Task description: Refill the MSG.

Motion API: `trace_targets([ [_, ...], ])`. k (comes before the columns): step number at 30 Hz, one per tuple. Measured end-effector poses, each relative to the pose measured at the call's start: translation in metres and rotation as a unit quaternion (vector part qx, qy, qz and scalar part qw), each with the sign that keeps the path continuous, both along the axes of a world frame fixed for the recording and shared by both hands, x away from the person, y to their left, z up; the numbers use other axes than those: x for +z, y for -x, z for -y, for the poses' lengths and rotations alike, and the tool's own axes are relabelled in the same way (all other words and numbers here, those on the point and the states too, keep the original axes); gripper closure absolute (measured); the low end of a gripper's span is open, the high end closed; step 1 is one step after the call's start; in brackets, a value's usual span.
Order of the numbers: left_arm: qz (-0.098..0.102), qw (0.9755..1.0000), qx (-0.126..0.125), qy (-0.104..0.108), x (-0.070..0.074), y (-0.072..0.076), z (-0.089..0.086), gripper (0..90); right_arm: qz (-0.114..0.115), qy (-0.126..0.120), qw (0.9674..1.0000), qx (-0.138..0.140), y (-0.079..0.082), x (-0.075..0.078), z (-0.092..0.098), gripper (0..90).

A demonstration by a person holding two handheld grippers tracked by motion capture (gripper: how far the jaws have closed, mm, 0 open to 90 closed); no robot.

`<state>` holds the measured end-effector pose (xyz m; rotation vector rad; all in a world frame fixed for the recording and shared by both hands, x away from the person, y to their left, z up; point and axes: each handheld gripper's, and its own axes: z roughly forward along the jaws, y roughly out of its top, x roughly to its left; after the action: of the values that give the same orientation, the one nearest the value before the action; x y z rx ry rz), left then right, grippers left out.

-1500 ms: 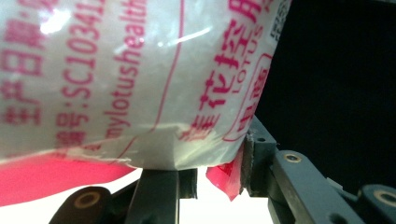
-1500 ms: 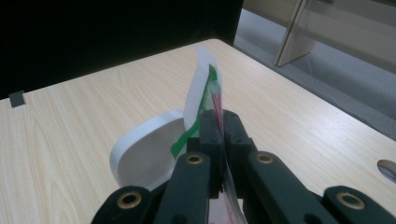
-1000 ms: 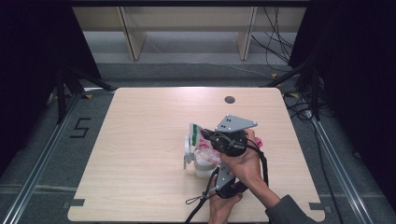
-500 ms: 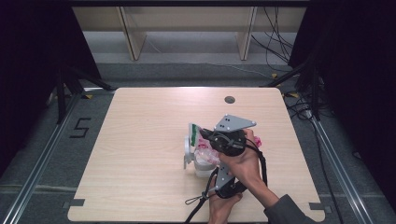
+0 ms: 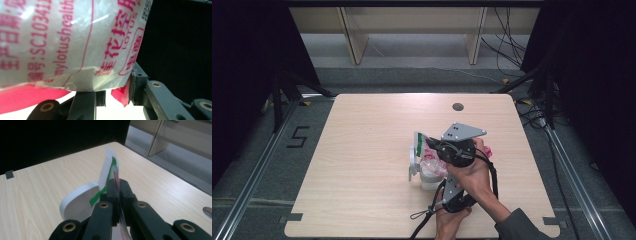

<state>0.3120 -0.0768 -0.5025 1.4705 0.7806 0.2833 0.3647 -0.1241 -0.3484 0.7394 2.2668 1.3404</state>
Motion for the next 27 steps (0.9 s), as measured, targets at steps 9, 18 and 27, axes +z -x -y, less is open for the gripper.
trace_targets([
  [9, 0.002, 1.0, -0.002, 0.005, -0.0002, -0.0012, -0.0001, 71.2, 0.003, 0.001, 1.0, -0.003, -0.0012, -0.0013, -0.0021, 89.6],
  [18, -0.007, 0.9991, 0.002, 0.042, 0.0017, 0.0014, 0.0051, 71.2, 0.004, 0.0, 1.0, -0.007, -0.0002, -0.0003, -0.0018, 89.6],
  [27, 0.005, 1.0, -0.002, 0.005, 0.0014, 0.0002, 0.0001, 71.2, -0.003, 0.0, 1.0, -0.004, 0.0007, 0.0012, -0.0012, 89.6],
])
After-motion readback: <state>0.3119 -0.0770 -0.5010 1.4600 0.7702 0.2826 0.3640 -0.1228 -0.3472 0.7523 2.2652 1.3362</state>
